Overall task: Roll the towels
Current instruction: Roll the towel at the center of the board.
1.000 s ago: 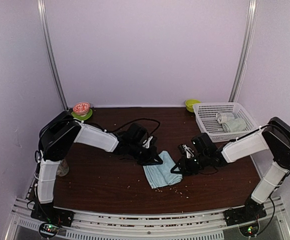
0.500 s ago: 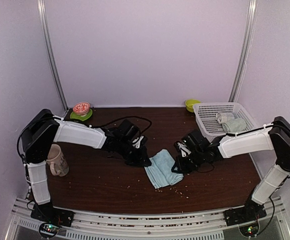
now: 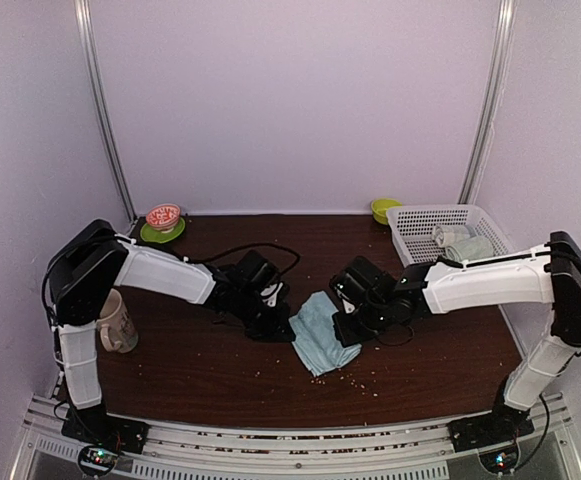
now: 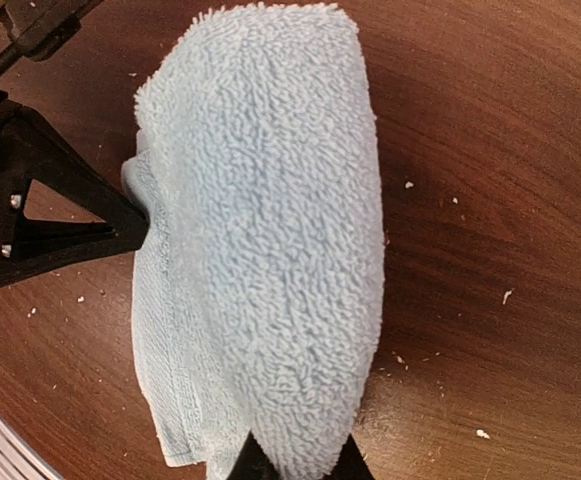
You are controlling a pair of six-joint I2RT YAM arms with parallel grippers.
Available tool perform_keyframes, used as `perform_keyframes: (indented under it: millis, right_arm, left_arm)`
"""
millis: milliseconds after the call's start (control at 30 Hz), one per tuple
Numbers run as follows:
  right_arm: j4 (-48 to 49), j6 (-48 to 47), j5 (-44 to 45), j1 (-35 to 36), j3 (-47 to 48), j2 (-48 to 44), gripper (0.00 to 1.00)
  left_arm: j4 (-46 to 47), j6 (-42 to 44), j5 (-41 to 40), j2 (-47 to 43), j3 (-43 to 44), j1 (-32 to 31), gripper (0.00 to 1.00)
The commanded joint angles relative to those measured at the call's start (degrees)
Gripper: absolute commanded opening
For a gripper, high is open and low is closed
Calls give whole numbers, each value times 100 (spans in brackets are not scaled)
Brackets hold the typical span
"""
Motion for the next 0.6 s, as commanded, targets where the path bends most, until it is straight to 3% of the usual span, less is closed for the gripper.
perform_keyframes:
  millis: [0, 367, 567]
  right_arm:
    - [-483, -98, 642, 224, 351, 266, 0]
    - [-1234, -27, 1796, 464, 875, 897, 0]
    - [-1051, -155, 1642, 485, 787, 781, 0]
  left_arm:
    - [235, -39, -110, 135, -222, 24, 0]
    - [435, -133, 29, 92, -354, 22, 0]
    - [386, -95, 105, -147, -337, 23, 0]
